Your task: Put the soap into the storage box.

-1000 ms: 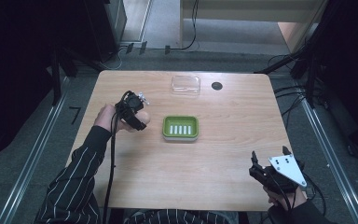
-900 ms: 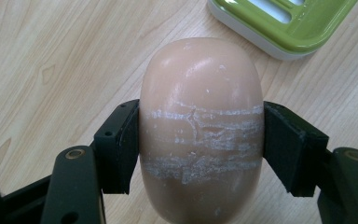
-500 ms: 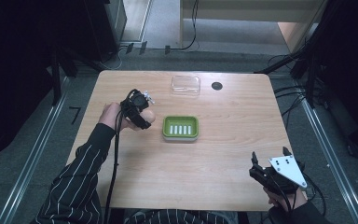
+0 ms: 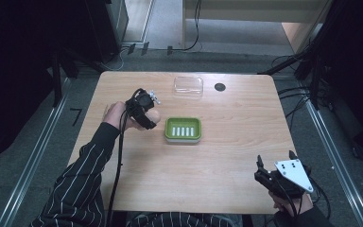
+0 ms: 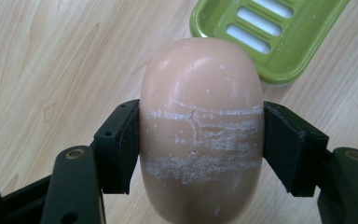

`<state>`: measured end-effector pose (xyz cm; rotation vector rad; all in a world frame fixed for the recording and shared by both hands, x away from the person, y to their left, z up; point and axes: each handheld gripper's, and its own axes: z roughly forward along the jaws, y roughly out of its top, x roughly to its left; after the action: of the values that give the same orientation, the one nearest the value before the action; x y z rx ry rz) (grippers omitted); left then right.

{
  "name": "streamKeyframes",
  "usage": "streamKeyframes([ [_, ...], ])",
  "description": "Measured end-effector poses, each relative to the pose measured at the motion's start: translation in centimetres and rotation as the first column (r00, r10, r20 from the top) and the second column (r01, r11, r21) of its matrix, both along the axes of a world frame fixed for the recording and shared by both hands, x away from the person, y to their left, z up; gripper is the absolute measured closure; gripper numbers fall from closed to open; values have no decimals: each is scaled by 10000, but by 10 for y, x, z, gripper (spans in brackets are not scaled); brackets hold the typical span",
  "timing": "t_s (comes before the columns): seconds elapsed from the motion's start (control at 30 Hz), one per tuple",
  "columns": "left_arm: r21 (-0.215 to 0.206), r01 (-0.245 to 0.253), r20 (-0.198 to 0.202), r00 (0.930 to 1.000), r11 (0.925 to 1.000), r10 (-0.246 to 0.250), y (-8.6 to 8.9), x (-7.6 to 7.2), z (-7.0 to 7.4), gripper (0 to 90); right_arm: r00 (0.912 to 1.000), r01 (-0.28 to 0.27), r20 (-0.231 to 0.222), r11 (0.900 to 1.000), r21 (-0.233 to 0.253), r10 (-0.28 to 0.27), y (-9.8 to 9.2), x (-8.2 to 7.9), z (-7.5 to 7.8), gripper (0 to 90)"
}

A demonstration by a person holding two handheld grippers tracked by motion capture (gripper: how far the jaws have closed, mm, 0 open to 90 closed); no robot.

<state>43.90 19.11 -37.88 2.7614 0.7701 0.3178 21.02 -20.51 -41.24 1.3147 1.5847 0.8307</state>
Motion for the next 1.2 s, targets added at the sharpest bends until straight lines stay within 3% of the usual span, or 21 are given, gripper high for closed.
streamKeyframes([
  [0.63,5,539,154,9984,9985,-539,-18,4,1,337,9997,234,5,9997,-39,-234,-4,-7,0,136],
  [1.2,102,1175,249,9927,9930,-1177,-36,10,0,337,9990,439,0,9990,-12,-439,-7,-12,0,136],
])
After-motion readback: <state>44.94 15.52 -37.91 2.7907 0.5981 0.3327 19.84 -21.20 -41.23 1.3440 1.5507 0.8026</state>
